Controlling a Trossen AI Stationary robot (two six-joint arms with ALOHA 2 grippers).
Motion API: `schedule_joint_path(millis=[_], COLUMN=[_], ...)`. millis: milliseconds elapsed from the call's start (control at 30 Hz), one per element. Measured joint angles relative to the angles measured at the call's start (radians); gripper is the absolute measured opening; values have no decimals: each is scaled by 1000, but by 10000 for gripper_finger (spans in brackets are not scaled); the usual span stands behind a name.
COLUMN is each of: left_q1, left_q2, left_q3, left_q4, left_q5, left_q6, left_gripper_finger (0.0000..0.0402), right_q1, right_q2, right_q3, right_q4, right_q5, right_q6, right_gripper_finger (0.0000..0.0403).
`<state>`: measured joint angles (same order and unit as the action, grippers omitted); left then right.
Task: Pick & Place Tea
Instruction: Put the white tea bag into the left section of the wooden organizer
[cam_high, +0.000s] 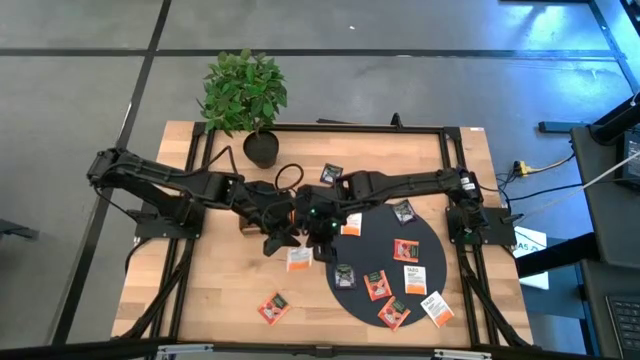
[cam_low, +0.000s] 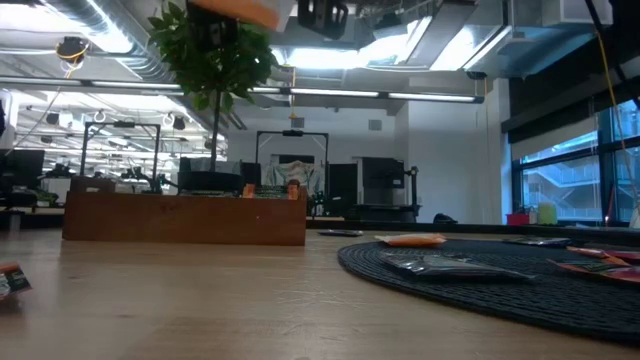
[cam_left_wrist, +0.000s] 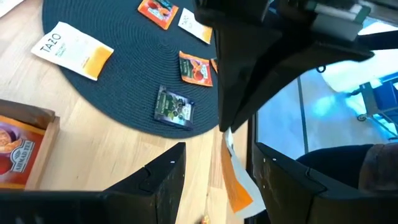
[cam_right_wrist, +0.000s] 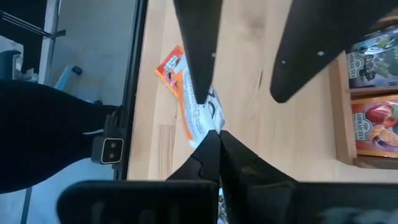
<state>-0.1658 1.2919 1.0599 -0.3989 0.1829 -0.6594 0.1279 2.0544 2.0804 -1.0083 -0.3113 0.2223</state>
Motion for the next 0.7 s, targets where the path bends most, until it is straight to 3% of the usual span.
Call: schedule_joint_path(millis=[700], left_q1=[-2], left_q2=[2], left_q3=[0], left_q4=[-31], left_q5=[27], left_q6=[38], left_gripper_finger=[182], right_q1=[-32], right_q2=[-3], right_q3=[0], right_q4=[-36], right_q5=[1], right_q6=[-63], right_gripper_finger=[5])
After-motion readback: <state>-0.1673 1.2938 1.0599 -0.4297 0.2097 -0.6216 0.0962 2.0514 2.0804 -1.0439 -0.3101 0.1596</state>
